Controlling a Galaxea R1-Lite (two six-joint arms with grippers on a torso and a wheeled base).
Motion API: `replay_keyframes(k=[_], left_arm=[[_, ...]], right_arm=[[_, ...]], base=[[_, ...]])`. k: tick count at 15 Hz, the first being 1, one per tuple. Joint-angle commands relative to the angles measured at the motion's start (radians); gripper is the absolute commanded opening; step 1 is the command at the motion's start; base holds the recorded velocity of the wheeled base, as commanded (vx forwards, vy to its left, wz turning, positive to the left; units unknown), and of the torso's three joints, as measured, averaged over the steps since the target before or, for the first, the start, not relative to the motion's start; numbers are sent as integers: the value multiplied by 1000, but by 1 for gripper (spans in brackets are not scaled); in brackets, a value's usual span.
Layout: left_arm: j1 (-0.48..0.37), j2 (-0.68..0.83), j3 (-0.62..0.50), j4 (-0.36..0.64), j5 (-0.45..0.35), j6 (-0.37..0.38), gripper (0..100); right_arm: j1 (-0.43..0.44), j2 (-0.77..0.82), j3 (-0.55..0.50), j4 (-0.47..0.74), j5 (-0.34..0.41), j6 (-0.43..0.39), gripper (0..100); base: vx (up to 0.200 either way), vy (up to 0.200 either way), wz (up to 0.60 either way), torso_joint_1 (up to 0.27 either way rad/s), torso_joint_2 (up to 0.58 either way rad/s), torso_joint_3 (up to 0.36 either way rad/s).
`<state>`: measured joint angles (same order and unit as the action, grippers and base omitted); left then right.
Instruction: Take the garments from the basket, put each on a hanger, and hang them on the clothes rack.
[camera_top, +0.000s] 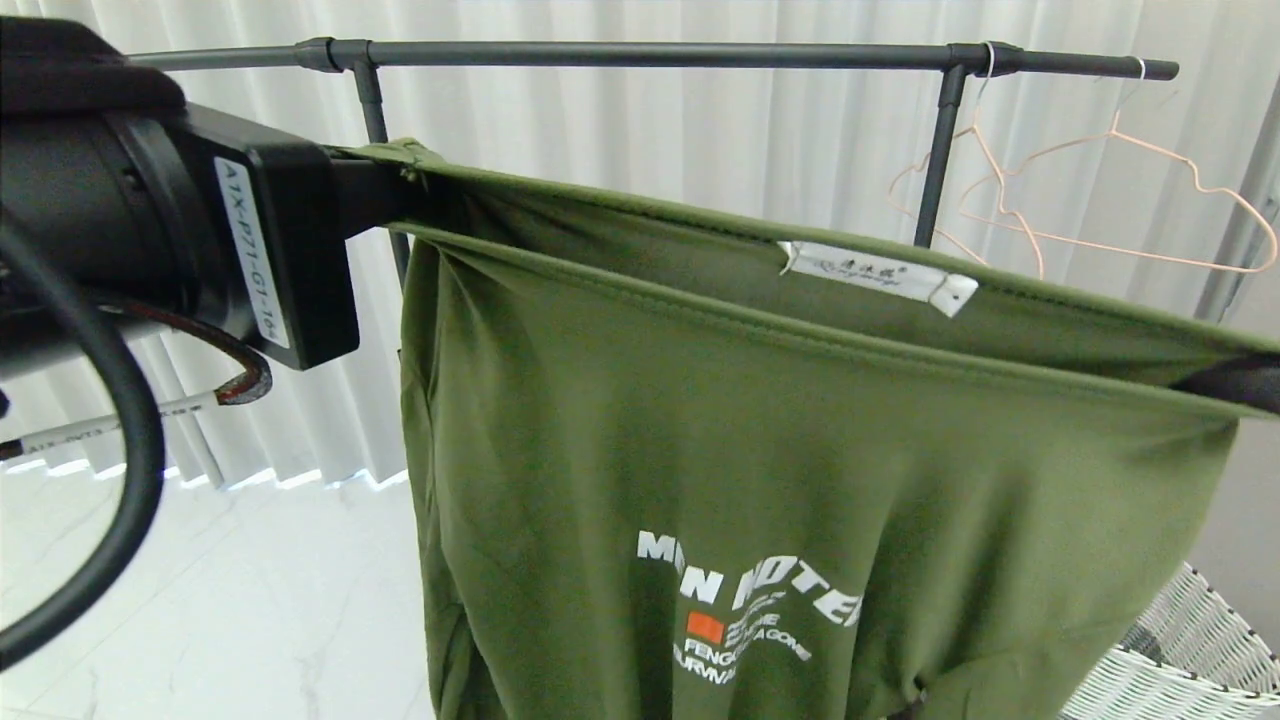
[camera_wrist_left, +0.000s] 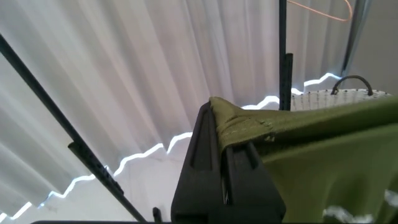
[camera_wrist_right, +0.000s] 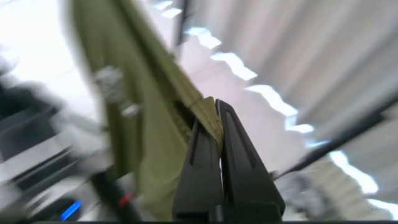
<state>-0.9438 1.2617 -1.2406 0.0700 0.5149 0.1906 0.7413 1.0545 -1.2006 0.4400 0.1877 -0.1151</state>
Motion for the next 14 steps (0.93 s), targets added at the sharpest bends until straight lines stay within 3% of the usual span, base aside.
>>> replay_keyframes(k=[1, 3, 5, 9, 11, 14], left_arm=[[-1, 24, 0, -1, -3, -2, 0], [-3, 39, 7, 1, -1, -11, 0], [-21, 58, 20, 5, -1, -39, 0], [-41, 50, 90, 47, 2, -66, 0], [-84, 21, 122, 97, 2, -146, 0], [-254, -54, 135, 223, 2, -266, 0]], right_arm=[[179, -79, -37, 129, 3, 61, 0], [271, -88, -31, 161, -4, 91, 0], [273, -82, -33, 160, -20, 91, 0], [271, -64, -16, 141, -159, 89, 0], [268, -30, -16, 75, -237, 87, 0], [270, 53, -7, -92, -335, 75, 0]], base=[[0, 0, 0, 0, 0, 0], [0, 0, 0, 0, 0, 0], [0, 0, 0, 0, 0, 0], [0, 0, 0, 0, 0, 0], [0, 0, 0, 0, 0, 0], [0, 0, 0, 0, 0, 0]])
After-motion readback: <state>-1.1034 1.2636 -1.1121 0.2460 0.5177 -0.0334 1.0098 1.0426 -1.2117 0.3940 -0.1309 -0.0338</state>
